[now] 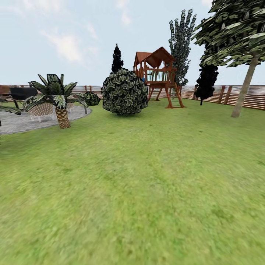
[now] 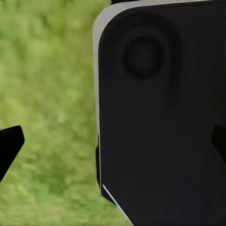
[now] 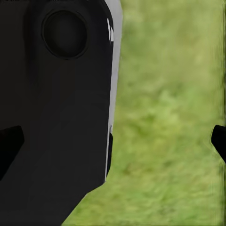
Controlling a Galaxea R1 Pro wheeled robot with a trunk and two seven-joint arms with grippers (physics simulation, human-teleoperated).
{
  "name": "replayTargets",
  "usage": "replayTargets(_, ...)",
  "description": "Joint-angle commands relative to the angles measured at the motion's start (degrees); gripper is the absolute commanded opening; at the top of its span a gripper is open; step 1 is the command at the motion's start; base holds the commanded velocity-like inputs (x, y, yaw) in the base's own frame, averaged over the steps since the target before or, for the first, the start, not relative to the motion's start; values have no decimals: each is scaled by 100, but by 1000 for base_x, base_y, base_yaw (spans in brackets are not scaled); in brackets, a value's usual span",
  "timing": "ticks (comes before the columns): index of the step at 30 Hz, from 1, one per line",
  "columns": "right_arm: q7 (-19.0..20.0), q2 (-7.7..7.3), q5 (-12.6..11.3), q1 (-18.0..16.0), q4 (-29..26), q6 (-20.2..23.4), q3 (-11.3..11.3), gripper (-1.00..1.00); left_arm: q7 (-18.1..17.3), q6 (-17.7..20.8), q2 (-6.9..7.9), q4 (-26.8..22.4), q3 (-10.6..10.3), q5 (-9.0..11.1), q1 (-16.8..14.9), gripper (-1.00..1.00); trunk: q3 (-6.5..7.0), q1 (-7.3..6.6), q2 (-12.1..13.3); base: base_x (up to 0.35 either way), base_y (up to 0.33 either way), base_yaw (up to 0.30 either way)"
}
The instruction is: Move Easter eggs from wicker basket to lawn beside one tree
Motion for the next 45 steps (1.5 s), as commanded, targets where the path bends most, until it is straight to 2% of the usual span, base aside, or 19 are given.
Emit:
replayTargets(1, -4, 0, 45, -4, 6, 0, -6, 100, 5, 3, 0, -13, 1, -3, 4, 100, -4, 3, -2, 294, -145, 121)
replayTargets(5, -4, 0, 48, -4, 6, -3, -4, 100, 5, 3, 3, -13, 1, -3, 4, 100, -4, 3, -2, 294, -145, 76)
replayTargets(18, -4, 0, 50, -4, 6, -8, 0, 100, 6, 3, 0, -13, 1, -3, 4, 100, -4, 3, -2, 294, -145, -208)
replayTargets(34, -4, 0, 56, -4, 6, 3, 5, 100, 3, 3, 0, -13, -7, -4, 4, 100, -4, 3, -2, 294, -145, -22)
replayTargets(45, -4, 0, 53, -4, 6, -5, 2, 100, 4, 3, 0, -13, -8, -3, 4, 100, -4, 3, -2, 294, -145, -242)
